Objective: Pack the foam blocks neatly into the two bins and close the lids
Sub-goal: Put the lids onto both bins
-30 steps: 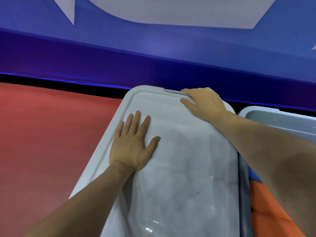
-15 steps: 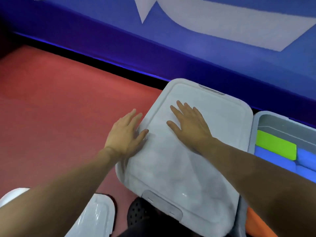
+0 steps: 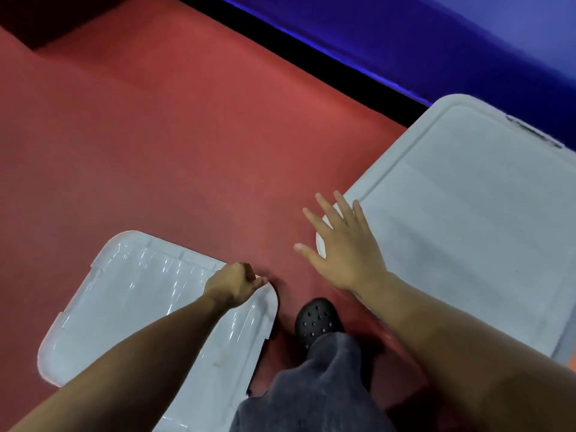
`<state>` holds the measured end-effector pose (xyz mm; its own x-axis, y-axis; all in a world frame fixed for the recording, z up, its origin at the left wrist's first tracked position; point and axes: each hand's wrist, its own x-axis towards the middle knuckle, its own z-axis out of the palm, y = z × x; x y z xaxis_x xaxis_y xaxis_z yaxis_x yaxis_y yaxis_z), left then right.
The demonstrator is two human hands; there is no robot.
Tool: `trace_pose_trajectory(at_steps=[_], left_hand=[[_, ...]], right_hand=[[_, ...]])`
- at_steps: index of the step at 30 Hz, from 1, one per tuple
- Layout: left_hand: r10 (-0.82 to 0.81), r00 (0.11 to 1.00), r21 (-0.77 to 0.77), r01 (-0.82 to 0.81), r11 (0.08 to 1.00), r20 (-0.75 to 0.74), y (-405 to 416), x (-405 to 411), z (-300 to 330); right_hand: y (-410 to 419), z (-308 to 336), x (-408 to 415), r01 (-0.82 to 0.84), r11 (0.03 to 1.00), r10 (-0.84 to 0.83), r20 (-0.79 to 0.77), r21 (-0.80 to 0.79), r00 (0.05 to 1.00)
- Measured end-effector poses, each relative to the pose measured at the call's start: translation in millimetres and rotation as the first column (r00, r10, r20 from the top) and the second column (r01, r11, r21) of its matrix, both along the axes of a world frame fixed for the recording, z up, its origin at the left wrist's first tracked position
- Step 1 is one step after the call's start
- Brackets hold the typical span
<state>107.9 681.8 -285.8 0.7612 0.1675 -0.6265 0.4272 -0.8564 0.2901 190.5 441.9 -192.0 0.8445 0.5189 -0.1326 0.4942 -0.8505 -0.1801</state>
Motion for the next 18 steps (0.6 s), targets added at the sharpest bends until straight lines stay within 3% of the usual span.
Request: trace_pose_trajectory(at_steps=[4,9,13,18], left_hand=[[0.034,0.995,0.011,-0.033,0.999,-0.098,-20,-10,-44],[0.189,0.963,0.050,-0.182,0.982,-0.193,-41,-19,-88],[0.195,0.969,0.057,-0.188,0.981,-0.155,-51,-21,-100],[0.059,0.998,-0.033,-0.060,0.998,-0.034,-50,-10,-84]], right_hand=[[-1,-5,0,-0.007,0.999,0.006,0.037,0.036,0.999],[1,-4,0,-0.007,1.000,0.006,0.018,0.031,1.000],[2,-6,2,-0.002,0.998,0.001,0.023,0.060,1.000],[0,-10,2,0.002,0.997,-0.006,0.039,0.079,0.999]])
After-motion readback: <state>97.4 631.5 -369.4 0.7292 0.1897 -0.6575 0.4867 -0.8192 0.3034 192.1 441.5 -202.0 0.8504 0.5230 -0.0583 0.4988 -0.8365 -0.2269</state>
